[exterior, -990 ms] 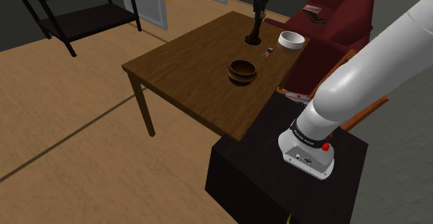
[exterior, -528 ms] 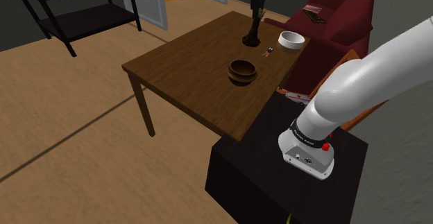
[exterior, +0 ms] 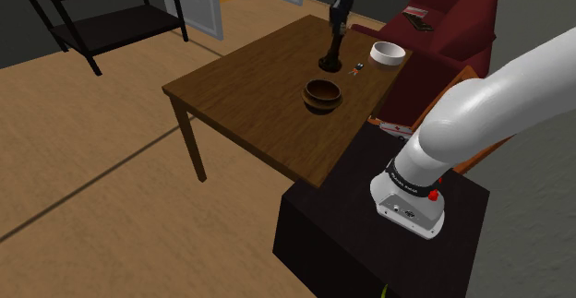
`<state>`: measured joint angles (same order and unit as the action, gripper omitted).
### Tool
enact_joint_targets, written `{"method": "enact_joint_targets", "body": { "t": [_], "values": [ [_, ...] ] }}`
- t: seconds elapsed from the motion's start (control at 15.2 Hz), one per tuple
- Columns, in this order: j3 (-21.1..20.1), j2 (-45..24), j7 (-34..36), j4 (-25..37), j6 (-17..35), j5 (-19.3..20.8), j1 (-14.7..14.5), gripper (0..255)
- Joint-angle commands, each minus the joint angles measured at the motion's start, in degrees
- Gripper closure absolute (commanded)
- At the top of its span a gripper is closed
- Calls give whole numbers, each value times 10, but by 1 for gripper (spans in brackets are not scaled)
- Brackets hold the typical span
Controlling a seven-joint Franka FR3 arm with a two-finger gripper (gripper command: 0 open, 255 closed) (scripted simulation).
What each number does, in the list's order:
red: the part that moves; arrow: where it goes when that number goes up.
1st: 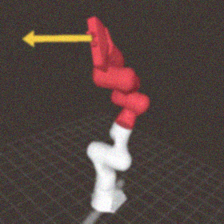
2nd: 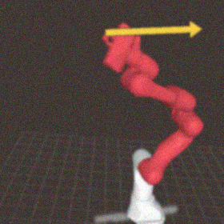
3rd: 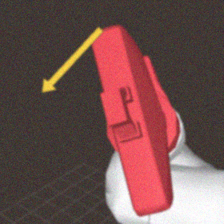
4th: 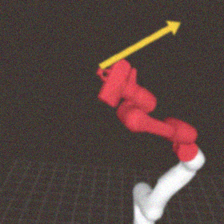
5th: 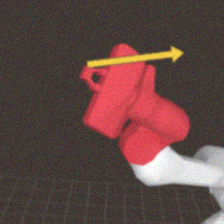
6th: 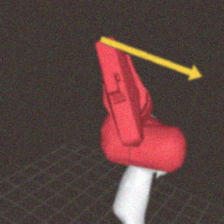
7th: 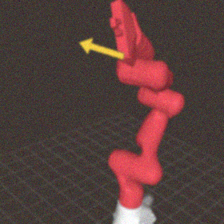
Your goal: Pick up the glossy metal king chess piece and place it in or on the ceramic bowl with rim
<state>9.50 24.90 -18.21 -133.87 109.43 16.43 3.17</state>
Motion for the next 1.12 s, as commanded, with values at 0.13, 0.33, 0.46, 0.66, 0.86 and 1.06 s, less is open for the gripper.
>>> {"method": "enact_joint_targets", "body": {
  "t": [0.13, 0.33, 0.46, 0.66, 0.86, 1.06],
  "values": [
    [3, -5, 6, -26, 31, 4, 1, 255],
    [5, -11, 10, -44, 55, 7, 2, 255],
    [6, -16, 13, -55, 71, 9, 3, 255],
    [8, -24, 18, -72, 96, 12, 4, 255],
    [10, -34, 23, -87, 120, 16, 5, 255],
    [13, -48, 29, -104, 151, 20, 6, 255]
  ]
}}
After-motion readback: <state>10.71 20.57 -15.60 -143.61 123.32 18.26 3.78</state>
